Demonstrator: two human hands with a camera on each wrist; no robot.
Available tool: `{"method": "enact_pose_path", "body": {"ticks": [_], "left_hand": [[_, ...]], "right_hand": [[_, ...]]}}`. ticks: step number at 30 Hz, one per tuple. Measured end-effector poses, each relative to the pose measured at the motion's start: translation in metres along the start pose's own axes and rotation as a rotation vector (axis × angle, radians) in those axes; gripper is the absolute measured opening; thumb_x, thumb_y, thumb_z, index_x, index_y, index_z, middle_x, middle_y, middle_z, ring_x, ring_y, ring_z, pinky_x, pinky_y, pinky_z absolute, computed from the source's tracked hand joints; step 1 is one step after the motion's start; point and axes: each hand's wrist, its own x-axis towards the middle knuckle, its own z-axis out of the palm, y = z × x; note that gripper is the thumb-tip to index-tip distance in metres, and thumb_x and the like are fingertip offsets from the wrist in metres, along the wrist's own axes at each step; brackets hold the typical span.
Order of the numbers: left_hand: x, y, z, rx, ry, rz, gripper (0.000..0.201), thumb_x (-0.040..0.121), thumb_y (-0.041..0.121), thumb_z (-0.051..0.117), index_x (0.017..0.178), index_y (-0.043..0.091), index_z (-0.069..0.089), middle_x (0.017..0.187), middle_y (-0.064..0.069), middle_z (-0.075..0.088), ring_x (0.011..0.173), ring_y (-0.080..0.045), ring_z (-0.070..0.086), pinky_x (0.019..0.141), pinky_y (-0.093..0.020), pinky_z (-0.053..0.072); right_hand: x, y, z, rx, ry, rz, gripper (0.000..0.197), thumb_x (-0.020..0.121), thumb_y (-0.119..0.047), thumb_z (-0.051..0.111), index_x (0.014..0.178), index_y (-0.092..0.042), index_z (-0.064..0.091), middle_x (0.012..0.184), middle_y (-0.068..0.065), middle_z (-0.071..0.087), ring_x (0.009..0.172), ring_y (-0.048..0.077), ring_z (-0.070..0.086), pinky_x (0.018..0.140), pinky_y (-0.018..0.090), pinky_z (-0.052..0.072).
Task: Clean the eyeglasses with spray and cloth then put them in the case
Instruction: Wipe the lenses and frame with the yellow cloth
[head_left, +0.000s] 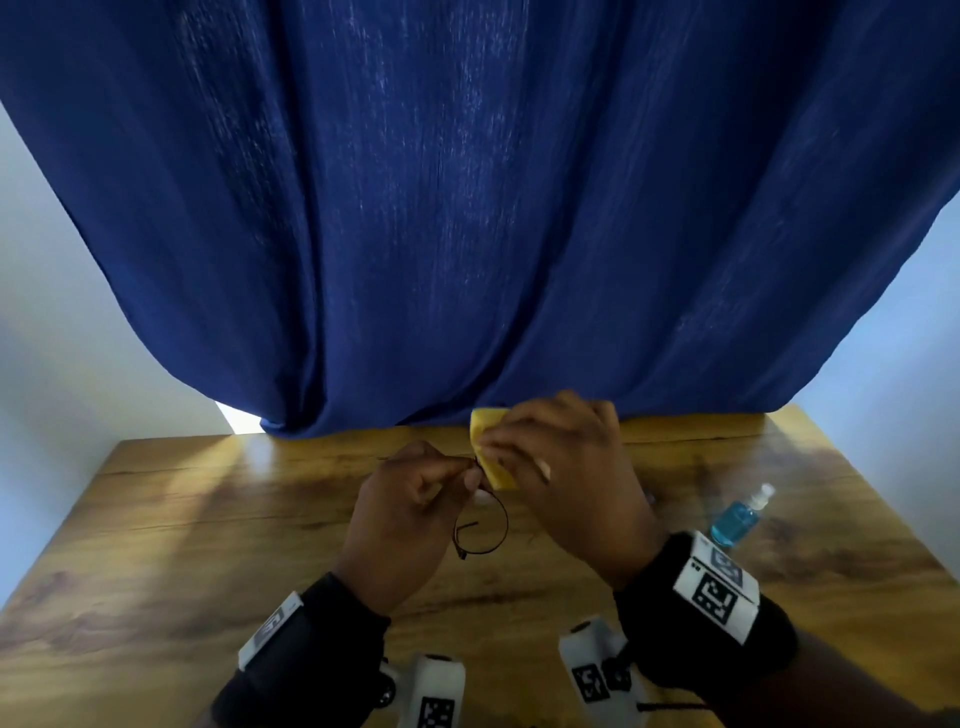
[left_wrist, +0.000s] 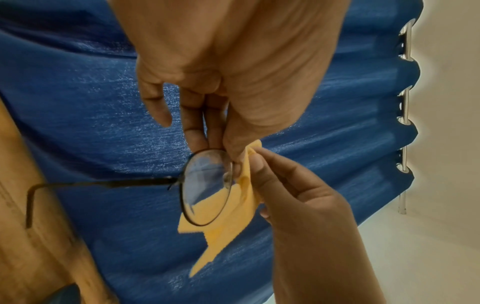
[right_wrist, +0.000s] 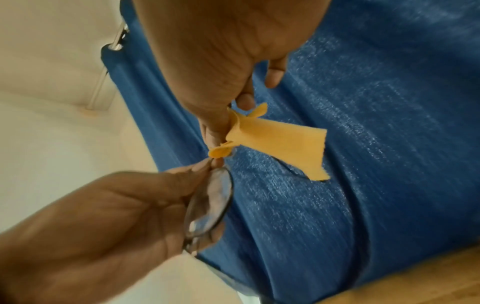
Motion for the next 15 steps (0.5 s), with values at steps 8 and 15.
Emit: {"method": "enact_pose_path", "body": {"ticks": [8, 15], "left_hand": [[-0.001, 0.000, 0.003, 0.016, 0.015, 0.027, 0.015, 0.095, 0.030, 0.068, 0.093, 0.037, 0.081, 0.082, 0.012, 0.064, 0.082, -0.012, 0.064, 0.068, -0.014, 0.046], [-0.003, -0.003, 0.003, -0.061, 0.010, 0.000, 0.015, 0.094, 0.033, 0.068, 0.093, 0.040, 0.082, 0.084, 0.009, 0.068, 0.084, -0.015, 0.066, 0.076, -0.026, 0.055]], "right_hand": [[0.005, 0.005, -0.010, -0.022, 0.064, 0.013, 0.016, 0.097, -0.037, 0.061, 0.103, -0.039, 0.076, 0.101, -0.019, 0.070, 0.092, 0.007, 0.057, 0.082, 0.038, 0.039], [0.005, 0.010, -0.018, -0.006, 0.079, 0.059, 0.011, 0.095, -0.034, 0.068, 0.101, -0.039, 0.076, 0.101, -0.019, 0.071, 0.092, 0.009, 0.058, 0.083, 0.039, 0.039]]}}
